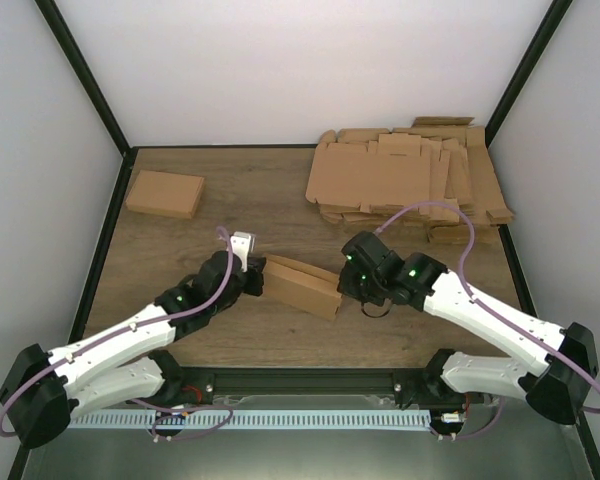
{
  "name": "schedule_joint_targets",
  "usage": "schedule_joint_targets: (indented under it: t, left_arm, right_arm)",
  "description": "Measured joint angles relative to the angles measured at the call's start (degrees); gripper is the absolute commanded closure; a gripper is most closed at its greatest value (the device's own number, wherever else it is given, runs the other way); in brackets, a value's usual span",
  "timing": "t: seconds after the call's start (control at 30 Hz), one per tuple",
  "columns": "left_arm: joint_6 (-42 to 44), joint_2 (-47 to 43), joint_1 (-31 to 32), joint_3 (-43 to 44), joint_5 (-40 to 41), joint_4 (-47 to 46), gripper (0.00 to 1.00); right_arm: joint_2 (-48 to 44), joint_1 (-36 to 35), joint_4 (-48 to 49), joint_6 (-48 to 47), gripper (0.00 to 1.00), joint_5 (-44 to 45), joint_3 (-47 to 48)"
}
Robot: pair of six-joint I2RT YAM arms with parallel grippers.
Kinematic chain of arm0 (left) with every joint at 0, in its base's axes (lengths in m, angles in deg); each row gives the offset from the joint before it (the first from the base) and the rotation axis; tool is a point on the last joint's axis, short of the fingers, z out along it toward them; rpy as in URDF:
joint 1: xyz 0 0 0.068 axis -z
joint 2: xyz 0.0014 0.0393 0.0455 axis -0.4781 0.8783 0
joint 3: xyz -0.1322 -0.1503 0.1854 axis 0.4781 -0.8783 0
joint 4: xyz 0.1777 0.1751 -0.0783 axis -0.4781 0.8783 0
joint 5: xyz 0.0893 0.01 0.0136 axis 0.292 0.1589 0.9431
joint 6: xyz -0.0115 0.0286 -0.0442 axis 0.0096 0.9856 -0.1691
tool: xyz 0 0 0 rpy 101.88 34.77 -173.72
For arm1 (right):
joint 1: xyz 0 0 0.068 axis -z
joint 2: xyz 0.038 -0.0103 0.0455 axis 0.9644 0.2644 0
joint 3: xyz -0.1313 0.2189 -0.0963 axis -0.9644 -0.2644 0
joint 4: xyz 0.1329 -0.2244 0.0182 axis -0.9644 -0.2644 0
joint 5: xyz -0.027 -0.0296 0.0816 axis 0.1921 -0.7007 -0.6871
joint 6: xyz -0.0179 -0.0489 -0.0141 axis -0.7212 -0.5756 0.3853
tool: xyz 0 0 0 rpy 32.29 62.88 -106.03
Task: Fold the paper box
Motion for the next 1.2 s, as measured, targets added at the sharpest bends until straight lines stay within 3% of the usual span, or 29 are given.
schedule_joint_targets:
  t: [0.43, 1.2]
  left_arm:
    - [-4.4, -6.5, 1.2, -3.4, 5.1, -1.2, 0.96]
    - [-8.2, -2.1, 1.1, -6.3, 10.7, -6.8, 0.96]
  right_arm:
    - [6.6, -0.4, 3.1, -7.8, 0.98, 8.9, 3.6]
    - [10.0, -0.3, 15.8, -26.4, 0.98, 15.4, 1.0]
